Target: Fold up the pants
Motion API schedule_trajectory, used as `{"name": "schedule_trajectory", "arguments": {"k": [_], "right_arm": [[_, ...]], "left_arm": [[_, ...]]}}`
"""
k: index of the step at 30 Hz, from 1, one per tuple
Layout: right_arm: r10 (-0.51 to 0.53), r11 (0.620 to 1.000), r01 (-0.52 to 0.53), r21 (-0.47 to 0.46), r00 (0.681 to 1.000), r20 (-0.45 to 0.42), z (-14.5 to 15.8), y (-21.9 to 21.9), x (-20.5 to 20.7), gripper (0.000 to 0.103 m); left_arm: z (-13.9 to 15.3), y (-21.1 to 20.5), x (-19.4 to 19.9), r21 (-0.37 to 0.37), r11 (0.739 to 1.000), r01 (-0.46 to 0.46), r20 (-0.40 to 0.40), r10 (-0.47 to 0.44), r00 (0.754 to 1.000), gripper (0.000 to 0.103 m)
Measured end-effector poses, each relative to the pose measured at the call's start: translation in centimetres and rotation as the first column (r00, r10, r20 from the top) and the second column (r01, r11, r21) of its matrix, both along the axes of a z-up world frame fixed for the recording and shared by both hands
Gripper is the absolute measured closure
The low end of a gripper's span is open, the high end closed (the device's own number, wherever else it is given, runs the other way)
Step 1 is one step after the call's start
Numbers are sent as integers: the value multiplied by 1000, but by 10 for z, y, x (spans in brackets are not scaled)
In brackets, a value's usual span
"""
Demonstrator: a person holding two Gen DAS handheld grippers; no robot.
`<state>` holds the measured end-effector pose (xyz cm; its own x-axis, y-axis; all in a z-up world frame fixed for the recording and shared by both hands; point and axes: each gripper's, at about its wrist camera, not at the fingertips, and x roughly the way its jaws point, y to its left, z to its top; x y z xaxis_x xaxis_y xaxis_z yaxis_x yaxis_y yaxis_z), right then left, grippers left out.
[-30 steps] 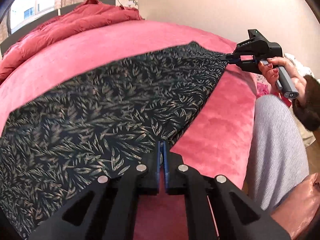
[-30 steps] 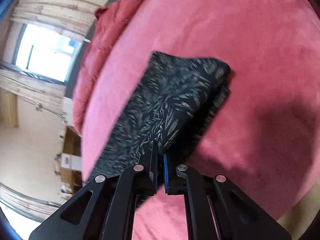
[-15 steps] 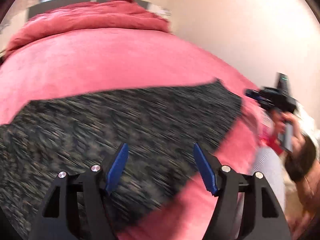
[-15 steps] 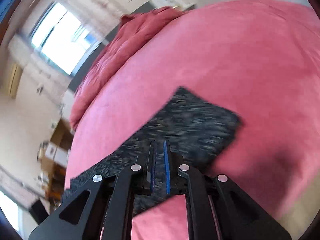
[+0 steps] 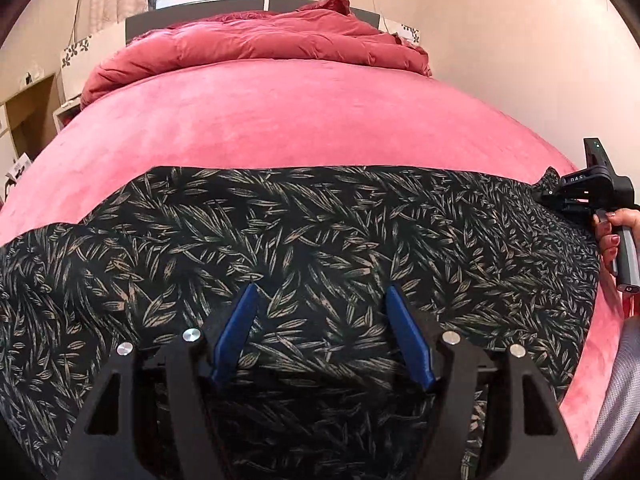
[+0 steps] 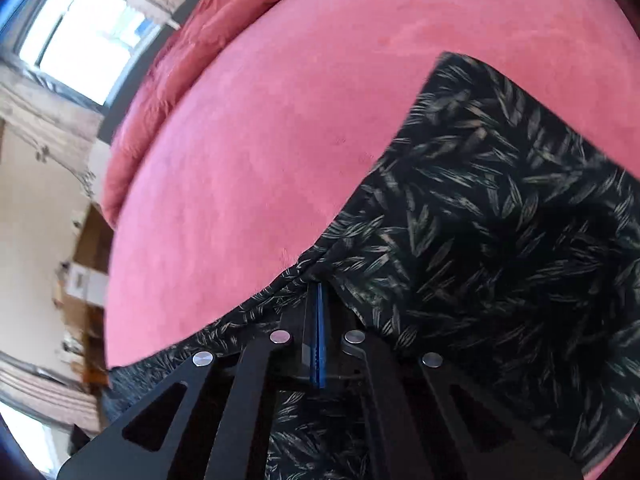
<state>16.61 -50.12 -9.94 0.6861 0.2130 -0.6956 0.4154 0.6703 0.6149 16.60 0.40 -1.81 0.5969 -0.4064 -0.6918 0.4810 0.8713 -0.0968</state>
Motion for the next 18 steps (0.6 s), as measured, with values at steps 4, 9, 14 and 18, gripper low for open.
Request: {"name": "schedule_trajectory", "arguments": {"k": [4,9,14,18], "right_arm": [[41,995,-37,-98,998,43,5,3,-13,103],[-8,994,18,-109,996,90,23,16,-41,103],[147,953,-85,-292,969,199,51,62,-45,103],[288,913,-200,-357,933,213,53,89,-39,103]], "left_arm": [[10,23,-16,-63,998,-14,-50,11,999,36],[28,68,-13,-96,987,-130,-83,122,989,29],[33,105,29,10,975,-224,-54,224,973,29],[8,142,45,47,954,-297,-64,300,952,29]]}}
